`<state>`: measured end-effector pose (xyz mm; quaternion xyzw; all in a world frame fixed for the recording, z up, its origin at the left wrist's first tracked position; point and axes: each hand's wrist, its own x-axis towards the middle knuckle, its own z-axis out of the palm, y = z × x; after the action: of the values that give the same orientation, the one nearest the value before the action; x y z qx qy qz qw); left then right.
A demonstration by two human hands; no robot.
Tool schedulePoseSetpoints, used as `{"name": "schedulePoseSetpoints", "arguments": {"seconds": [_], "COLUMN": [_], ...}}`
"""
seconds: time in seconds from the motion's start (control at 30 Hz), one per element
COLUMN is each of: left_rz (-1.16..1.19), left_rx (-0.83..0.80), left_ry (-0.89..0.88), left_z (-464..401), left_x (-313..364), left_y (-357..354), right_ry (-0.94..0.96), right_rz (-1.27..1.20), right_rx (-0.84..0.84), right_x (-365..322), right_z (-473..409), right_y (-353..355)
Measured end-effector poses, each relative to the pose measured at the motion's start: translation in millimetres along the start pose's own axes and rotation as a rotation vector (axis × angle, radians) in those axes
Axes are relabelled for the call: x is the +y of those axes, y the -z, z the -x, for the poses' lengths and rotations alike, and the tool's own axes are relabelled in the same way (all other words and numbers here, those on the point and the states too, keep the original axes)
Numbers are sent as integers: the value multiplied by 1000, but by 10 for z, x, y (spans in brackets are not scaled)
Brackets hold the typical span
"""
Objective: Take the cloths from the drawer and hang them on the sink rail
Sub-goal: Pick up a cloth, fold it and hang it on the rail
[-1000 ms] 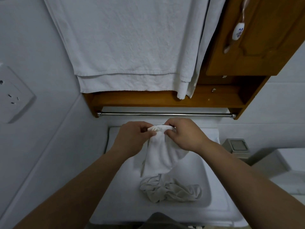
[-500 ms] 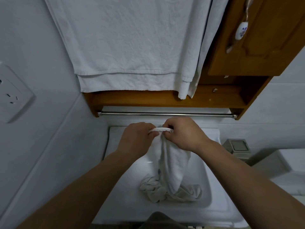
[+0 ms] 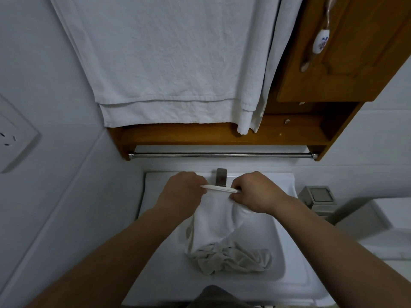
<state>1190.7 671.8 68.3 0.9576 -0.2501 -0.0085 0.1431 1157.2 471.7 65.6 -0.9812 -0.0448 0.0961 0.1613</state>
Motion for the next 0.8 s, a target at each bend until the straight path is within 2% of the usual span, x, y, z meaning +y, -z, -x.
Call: {"name": "schedulePoseSetpoints", "arguments": {"seconds": [0.23, 0.4, 0.57, 0.8], "left_rz": [28, 17, 2, -158], "left_rx": [24, 25, -35, -107], "left_ry": [60, 66, 39, -113], "left_z": [-49, -66, -87, -185], "left_x": [-14, -60, -113, -138], "left_y": [-18, 3, 34, 206], "right_ry": [11, 2, -36, -41], "right_rz": [127, -39, -163, -211], "right_rx": [184, 93, 97, 22], "right_x": [80, 122, 132, 124], "right_z": [-2, 34, 37, -12], "right_y": [-10, -7, 80, 268]}}
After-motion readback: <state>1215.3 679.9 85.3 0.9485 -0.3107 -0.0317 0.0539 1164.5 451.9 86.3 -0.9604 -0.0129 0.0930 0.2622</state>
